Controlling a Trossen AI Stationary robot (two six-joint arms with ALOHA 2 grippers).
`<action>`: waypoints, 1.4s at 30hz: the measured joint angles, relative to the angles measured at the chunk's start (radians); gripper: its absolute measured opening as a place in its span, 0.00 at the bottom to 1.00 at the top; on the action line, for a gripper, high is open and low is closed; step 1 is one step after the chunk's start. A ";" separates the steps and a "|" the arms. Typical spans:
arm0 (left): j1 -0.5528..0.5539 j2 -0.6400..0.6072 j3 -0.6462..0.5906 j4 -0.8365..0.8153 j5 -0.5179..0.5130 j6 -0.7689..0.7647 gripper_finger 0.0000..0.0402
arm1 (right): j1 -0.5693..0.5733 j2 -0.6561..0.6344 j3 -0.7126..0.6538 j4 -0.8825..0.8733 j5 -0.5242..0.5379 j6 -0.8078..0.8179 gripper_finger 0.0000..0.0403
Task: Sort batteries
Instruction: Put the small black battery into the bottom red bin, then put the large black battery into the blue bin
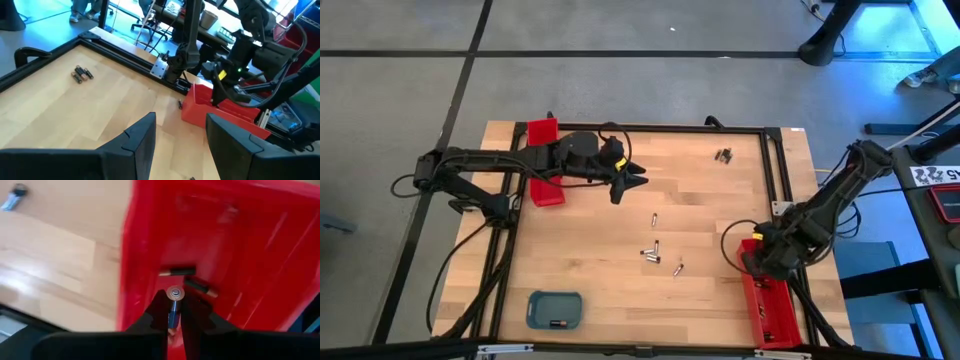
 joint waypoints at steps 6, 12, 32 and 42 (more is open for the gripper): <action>0.000 0.000 0.000 0.000 0.000 -0.028 0.40 | 0.000 0.000 -0.057 0.064 -0.026 -0.019 0.07; 0.000 0.000 0.000 0.000 0.000 -0.032 0.40 | 0.000 0.000 -0.125 0.181 -0.038 -0.087 0.09; 0.000 0.000 0.000 0.000 0.000 -0.044 0.40 | 0.000 -0.002 -0.137 0.202 -0.061 -0.067 0.24; -0.001 0.000 0.000 -0.006 0.000 -0.039 0.40 | 0.000 -0.002 0.057 0.027 -0.007 -0.031 0.32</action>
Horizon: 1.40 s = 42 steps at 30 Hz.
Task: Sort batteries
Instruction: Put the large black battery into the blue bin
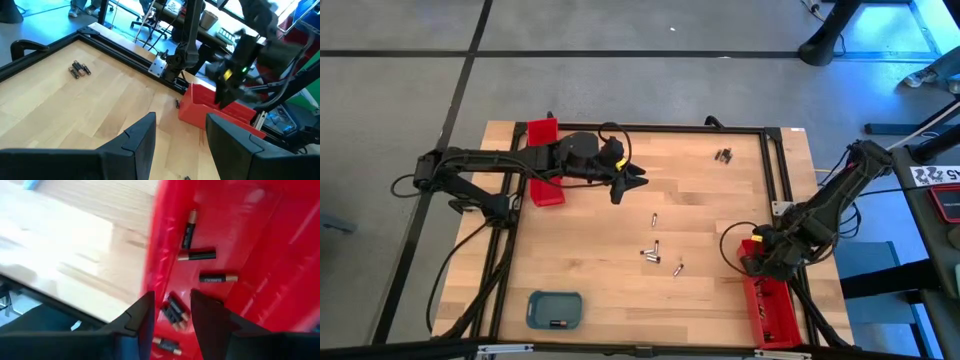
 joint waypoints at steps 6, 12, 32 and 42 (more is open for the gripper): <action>0.000 0.000 0.000 -0.093 -0.022 0.023 0.40 | 0.000 -0.002 0.176 -0.181 0.203 -0.005 0.30; 0.007 0.000 0.000 -0.332 -0.123 0.041 0.40 | -0.010 -0.001 0.276 -0.207 0.735 -0.071 0.30; 0.379 0.256 -0.001 -0.690 -0.136 -0.086 0.55 | -0.616 0.003 0.286 -0.090 0.647 -0.806 0.30; 0.535 0.386 0.000 -0.577 -0.178 -0.060 0.49 | -0.695 0.002 0.286 -0.072 0.635 -1.024 0.30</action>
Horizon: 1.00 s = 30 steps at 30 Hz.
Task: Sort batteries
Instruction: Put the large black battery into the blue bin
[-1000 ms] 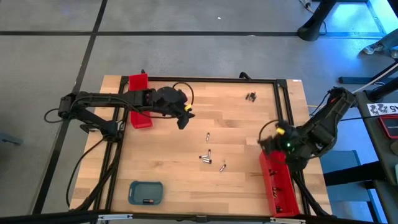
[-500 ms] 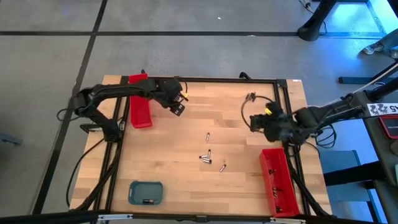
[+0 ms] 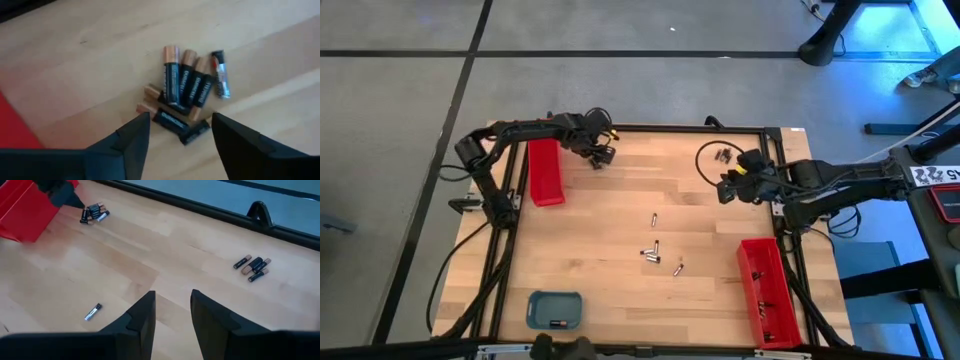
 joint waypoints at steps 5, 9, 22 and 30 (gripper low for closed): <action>0.022 0.040 0.000 0.039 0.003 0.029 0.43 | 0.001 0.000 -0.012 0.009 0.000 0.000 0.30; 0.023 0.056 0.001 0.073 0.003 0.053 0.41 | 0.001 0.000 -0.039 0.048 0.004 -0.001 0.30; 0.029 0.097 0.000 0.104 0.003 0.067 0.38 | 0.001 0.000 -0.061 0.072 0.087 -0.001 0.30; 0.030 0.097 0.000 0.094 0.003 0.057 0.18 | 0.001 0.000 -0.061 0.070 0.094 -0.011 0.30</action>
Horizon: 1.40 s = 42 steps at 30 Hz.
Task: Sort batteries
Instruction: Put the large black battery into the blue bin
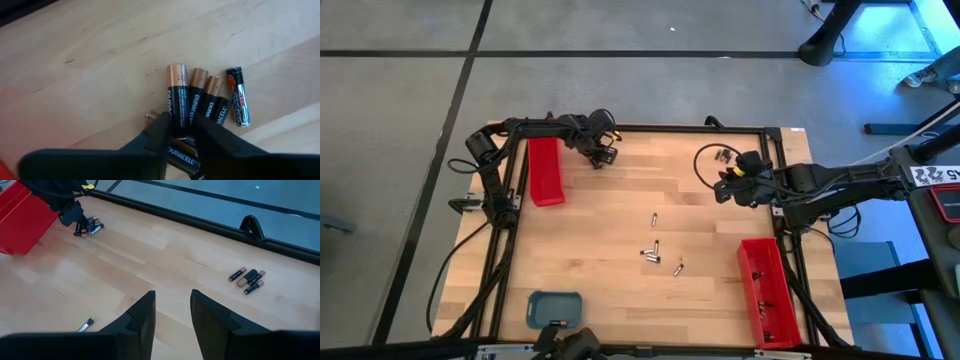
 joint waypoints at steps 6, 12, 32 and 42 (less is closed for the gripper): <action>0.000 0.000 -0.011 -0.007 0.000 0.011 0.03 | 0.000 0.000 0.000 -0.001 -0.018 -0.023 0.30; -0.011 -0.030 -0.012 -0.028 0.000 0.028 0.01 | 0.000 0.000 0.000 -0.001 -0.058 -0.051 0.30; -0.002 -0.046 -0.012 -0.036 -0.131 0.022 0.45 | 0.000 0.000 0.000 0.000 -0.057 -0.054 0.30; 0.031 0.034 -0.011 -0.013 -0.074 0.061 0.36 | 0.000 0.000 0.000 0.000 -0.049 -0.053 0.30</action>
